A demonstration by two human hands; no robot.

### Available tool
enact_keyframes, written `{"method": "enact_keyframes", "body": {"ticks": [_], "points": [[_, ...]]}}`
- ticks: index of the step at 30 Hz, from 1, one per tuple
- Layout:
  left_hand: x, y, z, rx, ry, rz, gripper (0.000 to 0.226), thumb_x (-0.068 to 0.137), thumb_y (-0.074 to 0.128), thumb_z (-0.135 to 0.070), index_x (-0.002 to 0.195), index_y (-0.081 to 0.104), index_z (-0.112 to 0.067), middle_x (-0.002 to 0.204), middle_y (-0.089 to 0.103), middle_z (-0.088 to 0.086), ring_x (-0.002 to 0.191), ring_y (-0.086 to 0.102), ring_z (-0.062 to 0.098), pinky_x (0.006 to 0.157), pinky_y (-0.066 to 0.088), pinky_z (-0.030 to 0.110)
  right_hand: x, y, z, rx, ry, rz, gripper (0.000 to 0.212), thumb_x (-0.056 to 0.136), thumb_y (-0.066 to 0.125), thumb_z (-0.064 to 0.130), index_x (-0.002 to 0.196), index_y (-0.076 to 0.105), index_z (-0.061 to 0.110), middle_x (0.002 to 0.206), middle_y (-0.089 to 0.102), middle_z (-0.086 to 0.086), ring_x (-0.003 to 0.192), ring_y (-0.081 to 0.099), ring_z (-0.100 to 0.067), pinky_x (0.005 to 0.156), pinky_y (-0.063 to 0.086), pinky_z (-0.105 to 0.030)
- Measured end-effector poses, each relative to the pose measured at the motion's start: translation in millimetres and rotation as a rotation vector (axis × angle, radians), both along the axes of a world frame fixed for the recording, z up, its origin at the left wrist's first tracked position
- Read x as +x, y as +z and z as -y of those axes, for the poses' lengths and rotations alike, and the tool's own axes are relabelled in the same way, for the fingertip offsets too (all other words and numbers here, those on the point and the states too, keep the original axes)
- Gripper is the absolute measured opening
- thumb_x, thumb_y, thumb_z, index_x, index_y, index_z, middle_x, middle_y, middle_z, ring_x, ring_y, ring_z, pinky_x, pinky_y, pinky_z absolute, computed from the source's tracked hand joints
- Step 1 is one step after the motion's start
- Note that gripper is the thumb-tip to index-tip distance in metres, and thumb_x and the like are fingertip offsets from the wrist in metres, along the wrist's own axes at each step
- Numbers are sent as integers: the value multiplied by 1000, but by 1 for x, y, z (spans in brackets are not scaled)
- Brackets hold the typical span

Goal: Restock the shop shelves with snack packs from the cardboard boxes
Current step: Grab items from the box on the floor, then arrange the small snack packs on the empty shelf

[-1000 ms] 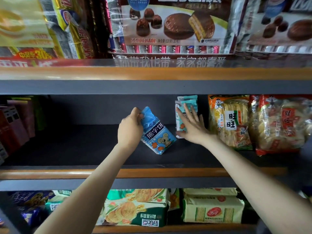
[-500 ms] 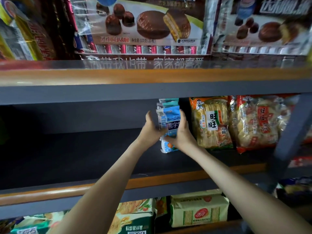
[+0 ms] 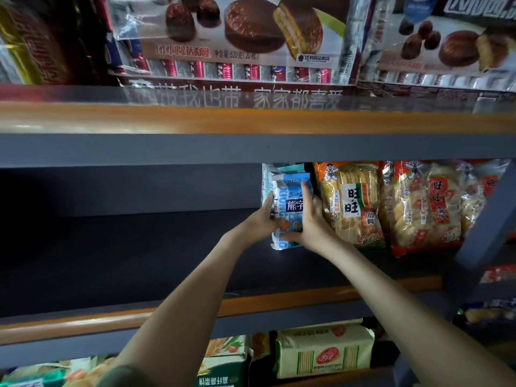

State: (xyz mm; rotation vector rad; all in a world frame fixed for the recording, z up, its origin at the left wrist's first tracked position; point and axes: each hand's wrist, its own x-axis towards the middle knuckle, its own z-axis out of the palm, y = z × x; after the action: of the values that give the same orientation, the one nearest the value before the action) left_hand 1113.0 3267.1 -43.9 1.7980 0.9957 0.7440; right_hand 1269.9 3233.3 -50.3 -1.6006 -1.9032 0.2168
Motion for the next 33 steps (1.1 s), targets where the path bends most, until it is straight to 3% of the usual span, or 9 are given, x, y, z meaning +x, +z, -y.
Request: {"method": "enact_keyframes", "body": {"ticks": [4,7,10,13,15,20,25,28,33], "points": [[3,4,9,16,87,-78,66,91,54,-15,147,23,-32,122,64,-4,111,62,13,102,47,40,-4,6,5,-26,-45,63,131,75,81,28,142,-31,31,157,-18,-13,147,-7,-30,116,15,-45],[2,10,27,109,194,-176,52,93,57,-21,139,32,-25,122,63,-1,110,62,18,91,48,32,-11,6,17,2,-101,162,121,80,76,31,144,-27,32,157,-24,-11,145,-14,-32,116,14,-48],[-1,15,55,250,309,-265,55,95,56,-23,143,31,-14,133,55,9,121,53,27,89,42,30,-22,6,37,163,-124,246,102,84,72,24,154,-3,22,159,-7,-14,146,-1,-35,117,14,-47],[-14,11,97,351,417,-333,58,96,53,-19,148,29,-9,144,45,16,128,47,31,98,39,33,-42,4,63,275,30,116,85,80,71,8,149,23,10,150,27,-19,137,26,-36,113,28,-47],[-29,3,137,426,520,-318,53,97,51,-18,147,33,-9,144,44,14,127,48,30,99,37,32,-61,0,87,308,170,-21,68,81,65,1,142,35,4,139,43,-18,128,38,-33,107,31,-37],[-70,-44,265,460,843,-248,39,98,45,-15,137,46,-14,133,53,5,118,55,22,92,45,34,-114,-31,179,278,593,-138,52,83,61,0,133,48,4,126,55,-13,119,46,-23,96,28,-16],[-83,-120,431,243,1238,-306,34,98,46,-15,131,51,-10,126,59,9,110,59,23,89,47,33,-156,-91,292,23,1085,-52,49,89,62,4,135,48,10,129,52,-8,123,43,-20,97,33,-24],[-62,-165,545,60,1488,-323,33,96,48,-12,128,53,-9,120,61,11,106,60,25,90,45,30,-172,-133,374,-4,1374,51,46,85,67,4,129,53,5,124,57,-11,118,49,-25,97,32,-24],[0,-227,719,-398,1890,-353,41,99,46,-19,139,45,-13,136,53,6,124,51,21,101,37,27,-180,-193,519,-28,1857,302,49,85,62,4,132,52,8,127,58,-10,120,53,-26,106,28,-22]]}}
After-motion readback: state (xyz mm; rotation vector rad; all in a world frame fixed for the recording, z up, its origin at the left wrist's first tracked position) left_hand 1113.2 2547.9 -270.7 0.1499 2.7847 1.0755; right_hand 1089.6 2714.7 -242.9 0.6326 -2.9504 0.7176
